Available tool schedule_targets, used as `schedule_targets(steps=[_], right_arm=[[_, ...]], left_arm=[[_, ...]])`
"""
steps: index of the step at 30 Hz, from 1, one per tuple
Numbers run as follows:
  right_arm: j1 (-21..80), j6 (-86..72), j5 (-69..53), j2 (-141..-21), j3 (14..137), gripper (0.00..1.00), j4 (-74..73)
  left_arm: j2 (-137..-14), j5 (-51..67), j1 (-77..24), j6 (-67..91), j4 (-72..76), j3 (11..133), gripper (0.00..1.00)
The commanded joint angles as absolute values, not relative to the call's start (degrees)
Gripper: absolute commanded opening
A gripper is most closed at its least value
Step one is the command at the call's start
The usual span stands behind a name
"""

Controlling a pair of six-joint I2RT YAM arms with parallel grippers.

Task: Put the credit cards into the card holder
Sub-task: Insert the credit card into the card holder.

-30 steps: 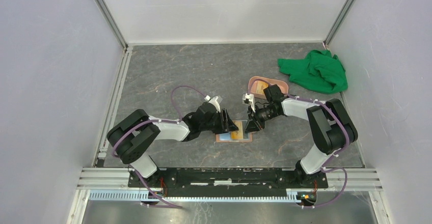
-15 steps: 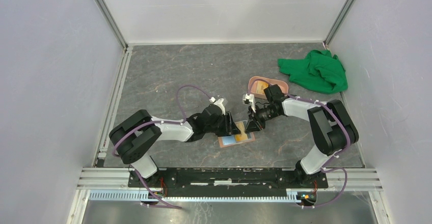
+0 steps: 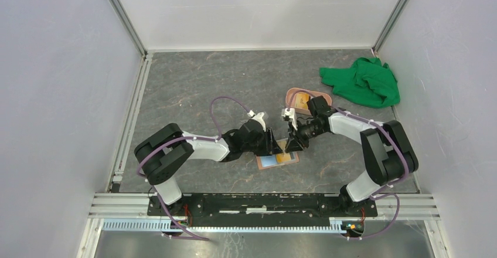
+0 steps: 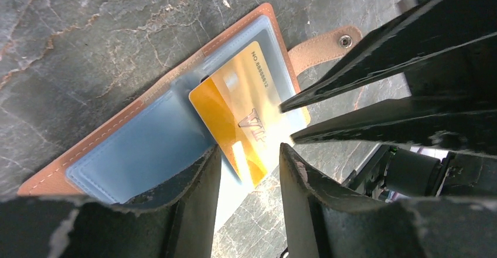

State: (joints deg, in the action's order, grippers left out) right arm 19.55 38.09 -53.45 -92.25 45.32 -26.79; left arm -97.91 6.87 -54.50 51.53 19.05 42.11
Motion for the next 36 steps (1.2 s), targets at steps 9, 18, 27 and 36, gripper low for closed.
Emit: schedule_targets(steps=[9,18,27,36], right_arm=[[14.2,39.3,-47.9,-83.1,43.0,0.28,-23.5],[14.2,37.6,-44.2,-85.8,43.1,0.23,-22.3],[14.4,37.1,-43.3,-86.7,43.0,0.17,-21.9],[15.0,36.7,-41.3,-88.1,42.9,0.16,-21.4]], left_arm=[[-93.7,2.7,-54.7,51.8,25.7,38.9,0.49],[-87.9,-1.8,-54.8,50.8,23.0,35.8,0.43],[-91.7,-4.9,-55.6,51.0,11.8,41.8,0.02],[-95.7,-4.8,-56.3,50.5,8.4,45.6,0.02]])
